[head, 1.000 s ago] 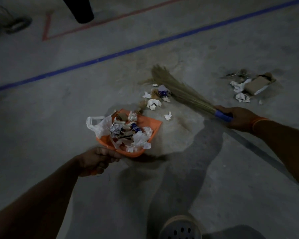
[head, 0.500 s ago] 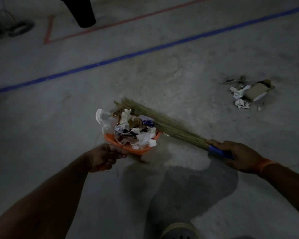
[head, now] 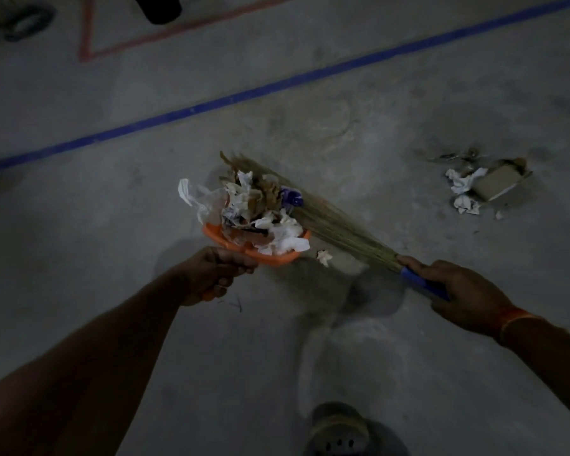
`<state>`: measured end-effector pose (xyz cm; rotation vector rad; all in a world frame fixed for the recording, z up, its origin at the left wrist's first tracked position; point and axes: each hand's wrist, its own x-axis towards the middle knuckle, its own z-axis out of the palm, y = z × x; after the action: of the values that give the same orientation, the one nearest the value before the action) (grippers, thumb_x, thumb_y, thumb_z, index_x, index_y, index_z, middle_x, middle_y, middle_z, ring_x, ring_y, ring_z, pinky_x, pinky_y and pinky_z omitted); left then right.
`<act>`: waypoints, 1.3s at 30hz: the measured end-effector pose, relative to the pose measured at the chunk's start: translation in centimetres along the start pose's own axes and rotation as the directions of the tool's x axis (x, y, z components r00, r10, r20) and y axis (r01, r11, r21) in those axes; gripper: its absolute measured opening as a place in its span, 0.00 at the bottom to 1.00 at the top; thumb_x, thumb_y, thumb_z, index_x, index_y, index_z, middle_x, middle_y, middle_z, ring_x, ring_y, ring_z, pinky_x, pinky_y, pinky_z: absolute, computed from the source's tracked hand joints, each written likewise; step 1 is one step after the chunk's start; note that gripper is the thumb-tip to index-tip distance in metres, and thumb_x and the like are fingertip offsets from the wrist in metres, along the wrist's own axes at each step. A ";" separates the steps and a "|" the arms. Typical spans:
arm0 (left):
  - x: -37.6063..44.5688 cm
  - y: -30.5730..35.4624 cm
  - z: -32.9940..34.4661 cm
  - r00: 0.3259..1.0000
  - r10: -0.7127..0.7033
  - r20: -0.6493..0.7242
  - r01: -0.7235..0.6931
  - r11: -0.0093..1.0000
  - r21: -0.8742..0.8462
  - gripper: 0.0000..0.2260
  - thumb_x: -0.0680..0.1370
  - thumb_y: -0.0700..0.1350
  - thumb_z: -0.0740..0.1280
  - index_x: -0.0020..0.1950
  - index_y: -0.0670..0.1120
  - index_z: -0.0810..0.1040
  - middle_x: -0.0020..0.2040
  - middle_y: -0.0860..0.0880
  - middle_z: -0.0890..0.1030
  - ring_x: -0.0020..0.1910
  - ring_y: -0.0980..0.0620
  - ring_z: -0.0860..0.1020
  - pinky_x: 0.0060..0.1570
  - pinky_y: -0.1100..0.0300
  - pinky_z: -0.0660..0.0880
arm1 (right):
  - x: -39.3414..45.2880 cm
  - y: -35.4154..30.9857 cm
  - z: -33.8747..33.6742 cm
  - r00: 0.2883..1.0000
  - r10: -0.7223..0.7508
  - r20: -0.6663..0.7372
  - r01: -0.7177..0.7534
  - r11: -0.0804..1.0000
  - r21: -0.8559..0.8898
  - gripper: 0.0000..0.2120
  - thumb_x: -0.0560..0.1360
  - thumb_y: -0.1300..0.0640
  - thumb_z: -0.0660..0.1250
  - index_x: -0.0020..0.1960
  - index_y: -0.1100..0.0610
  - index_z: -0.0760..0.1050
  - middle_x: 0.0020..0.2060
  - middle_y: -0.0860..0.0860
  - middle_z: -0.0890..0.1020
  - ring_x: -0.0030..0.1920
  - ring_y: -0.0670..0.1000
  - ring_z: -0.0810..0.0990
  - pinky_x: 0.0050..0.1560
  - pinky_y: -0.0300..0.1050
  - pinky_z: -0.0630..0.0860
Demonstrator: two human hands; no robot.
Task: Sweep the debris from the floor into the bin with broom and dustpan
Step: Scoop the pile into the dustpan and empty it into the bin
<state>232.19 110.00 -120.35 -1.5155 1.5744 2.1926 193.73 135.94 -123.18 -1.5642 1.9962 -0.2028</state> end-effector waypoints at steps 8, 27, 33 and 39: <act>-3.7 16.1 -8.1 0.997 -0.008 -0.082 0.007 1.000 -0.023 0.13 0.80 0.34 0.63 0.51 0.44 0.87 0.36 0.45 0.71 0.23 0.55 0.63 0.24 0.67 0.59 | 7.7 -9.4 -17.7 0.999 0.005 0.038 -0.003 1.000 -0.028 0.42 0.70 0.61 0.66 0.76 0.37 0.53 0.44 0.49 0.70 0.36 0.44 0.68 0.39 0.42 0.65; 5.9 52.7 -32.8 0.986 0.047 -0.161 -0.062 0.994 -0.093 0.14 0.81 0.32 0.61 0.54 0.42 0.86 0.40 0.41 0.73 0.26 0.53 0.66 0.23 0.63 0.63 | 45.4 -21.8 -48.3 0.979 -0.205 0.016 0.206 0.975 -0.078 0.45 0.71 0.56 0.65 0.68 0.22 0.40 0.53 0.40 0.71 0.50 0.45 0.74 0.43 0.36 0.71; 12.6 61.4 -44.1 0.972 0.093 -0.214 -0.121 0.985 -0.125 0.13 0.81 0.32 0.62 0.54 0.41 0.86 0.46 0.40 0.76 0.26 0.54 0.65 0.23 0.64 0.62 | 62.2 -27.1 -54.0 0.971 -0.239 0.018 0.240 0.962 -0.134 0.46 0.71 0.59 0.66 0.68 0.23 0.41 0.44 0.42 0.68 0.38 0.45 0.71 0.36 0.41 0.69; 21.9 69.5 -59.5 0.956 0.106 -0.275 -0.131 0.988 -0.077 0.15 0.80 0.31 0.61 0.52 0.41 0.86 0.41 0.45 0.81 0.26 0.54 0.68 0.20 0.63 0.64 | 81.9 -33.0 -55.9 0.974 -0.227 -0.007 0.223 0.963 -0.150 0.44 0.71 0.57 0.66 0.68 0.25 0.41 0.46 0.44 0.69 0.37 0.42 0.69 0.35 0.35 0.63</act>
<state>223.78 22.16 -87.82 -1.8652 1.6985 2.2291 180.53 37.29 -91.25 -1.8934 1.8856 -0.1656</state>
